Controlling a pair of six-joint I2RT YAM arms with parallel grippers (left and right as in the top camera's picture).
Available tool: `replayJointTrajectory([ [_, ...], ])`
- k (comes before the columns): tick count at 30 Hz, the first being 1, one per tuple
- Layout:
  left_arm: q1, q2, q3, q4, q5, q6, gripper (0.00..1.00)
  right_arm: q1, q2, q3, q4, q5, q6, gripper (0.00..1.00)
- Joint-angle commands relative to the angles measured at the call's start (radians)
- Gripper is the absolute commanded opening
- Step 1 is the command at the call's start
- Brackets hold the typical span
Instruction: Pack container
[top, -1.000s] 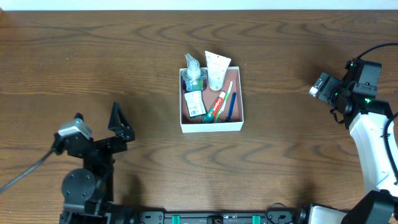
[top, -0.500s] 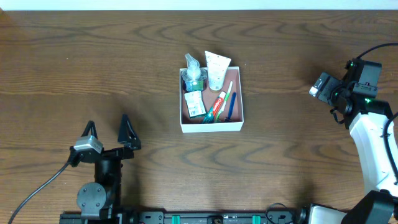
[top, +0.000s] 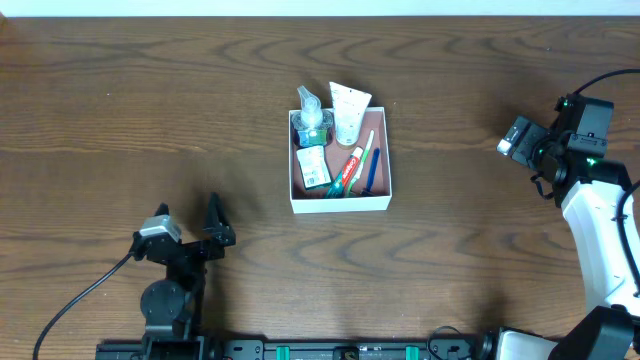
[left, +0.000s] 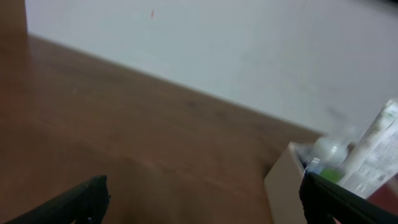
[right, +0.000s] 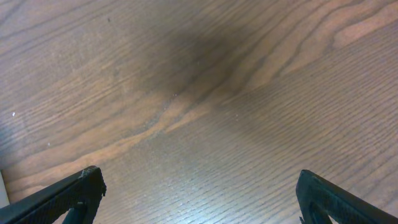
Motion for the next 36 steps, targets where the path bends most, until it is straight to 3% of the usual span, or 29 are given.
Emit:
replayJointTrajectory([
  [1, 0.005, -0.008, -0.002, -0.036, -0.011, 0.021, 0.98, -0.010, -0.014, 0.013, -0.001, 0.010, -0.008, 0.99],
  [6, 0.005, -0.008, -0.002, -0.089, 0.012, 0.081, 0.98, -0.010, -0.014, 0.013, -0.001, 0.010, -0.008, 0.99],
  [36, 0.005, -0.005, -0.002, -0.088, 0.017, 0.080, 0.98, -0.010, -0.014, 0.013, -0.001, 0.010, -0.008, 0.99],
])
